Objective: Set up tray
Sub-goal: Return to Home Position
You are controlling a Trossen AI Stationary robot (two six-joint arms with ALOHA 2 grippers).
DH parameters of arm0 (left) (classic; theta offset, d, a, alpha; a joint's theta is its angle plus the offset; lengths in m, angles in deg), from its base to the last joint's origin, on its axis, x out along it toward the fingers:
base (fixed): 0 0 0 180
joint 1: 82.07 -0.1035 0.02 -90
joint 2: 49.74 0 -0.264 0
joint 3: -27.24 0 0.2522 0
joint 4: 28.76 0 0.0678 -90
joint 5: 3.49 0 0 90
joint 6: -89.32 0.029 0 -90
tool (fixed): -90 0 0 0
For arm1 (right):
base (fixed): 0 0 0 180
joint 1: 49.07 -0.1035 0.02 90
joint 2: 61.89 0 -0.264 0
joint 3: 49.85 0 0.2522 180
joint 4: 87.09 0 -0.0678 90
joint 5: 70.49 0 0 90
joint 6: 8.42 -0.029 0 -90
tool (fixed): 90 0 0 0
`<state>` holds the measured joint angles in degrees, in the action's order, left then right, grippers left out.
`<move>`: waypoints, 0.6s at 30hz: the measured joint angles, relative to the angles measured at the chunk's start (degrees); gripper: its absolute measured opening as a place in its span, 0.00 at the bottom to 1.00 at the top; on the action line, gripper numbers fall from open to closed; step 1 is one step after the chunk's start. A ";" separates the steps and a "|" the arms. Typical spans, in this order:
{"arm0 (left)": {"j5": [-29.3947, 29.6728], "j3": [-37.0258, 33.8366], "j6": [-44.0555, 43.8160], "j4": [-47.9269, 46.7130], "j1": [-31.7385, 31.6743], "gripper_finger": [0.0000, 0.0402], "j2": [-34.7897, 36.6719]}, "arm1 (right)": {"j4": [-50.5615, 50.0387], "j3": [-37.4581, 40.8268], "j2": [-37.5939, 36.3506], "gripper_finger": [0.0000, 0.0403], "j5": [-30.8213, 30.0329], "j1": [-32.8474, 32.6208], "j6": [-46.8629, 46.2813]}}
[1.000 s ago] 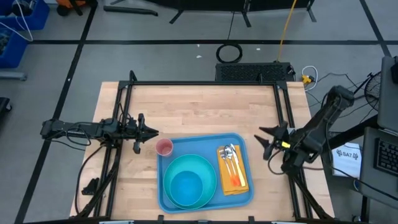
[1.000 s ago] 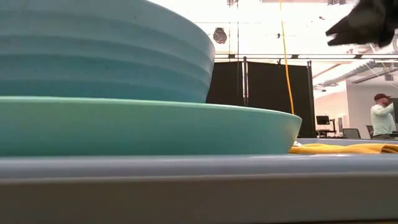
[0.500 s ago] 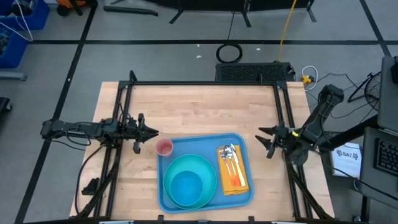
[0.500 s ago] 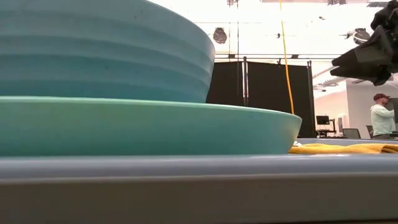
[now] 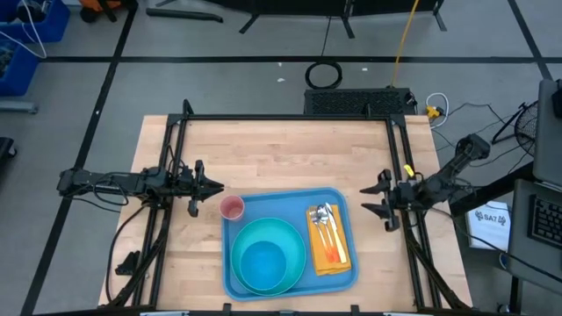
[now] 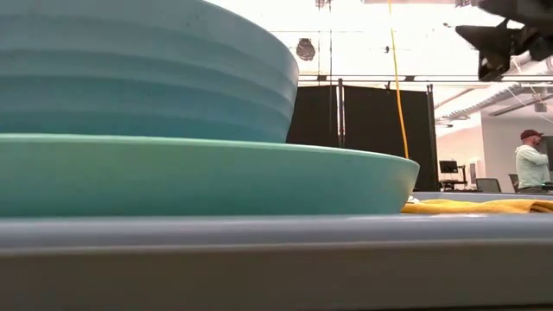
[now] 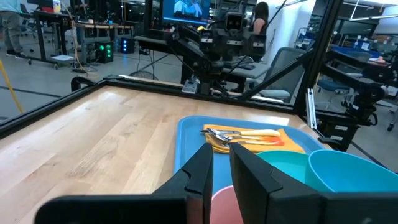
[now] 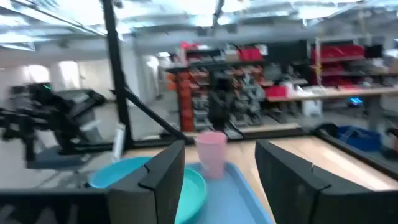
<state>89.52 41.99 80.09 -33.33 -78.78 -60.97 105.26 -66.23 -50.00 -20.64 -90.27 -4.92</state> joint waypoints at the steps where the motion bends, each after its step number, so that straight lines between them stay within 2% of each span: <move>1: 0.00 0.00 0.00 0.02 0.01 0.14 0.00 | -1.42 0.19 -0.47 0.46 -0.02 1.16 -0.62; 4: 0.00 0.00 0.01 -0.01 0.02 0.14 0.01 | -4.43 0.38 -1.57 0.45 2.36 4.81 -2.31; 11: 0.00 0.00 0.00 0.00 0.00 0.14 0.01 | -8.71 0.49 -2.16 0.44 16.47 14.68 -6.83; 14: 0.00 0.00 0.00 -0.02 0.00 0.14 0.00 | -14.88 0.49 -2.11 0.44 17.85 18.13 -9.14; 18: 0.00 0.00 0.01 -0.01 0.01 0.14 -0.01 | -16.91 0.53 -2.14 0.44 18.79 20.47 -7.83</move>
<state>89.52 41.99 80.09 -33.34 -78.77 -60.98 88.35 -65.70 -52.13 -1.85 -69.80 -12.75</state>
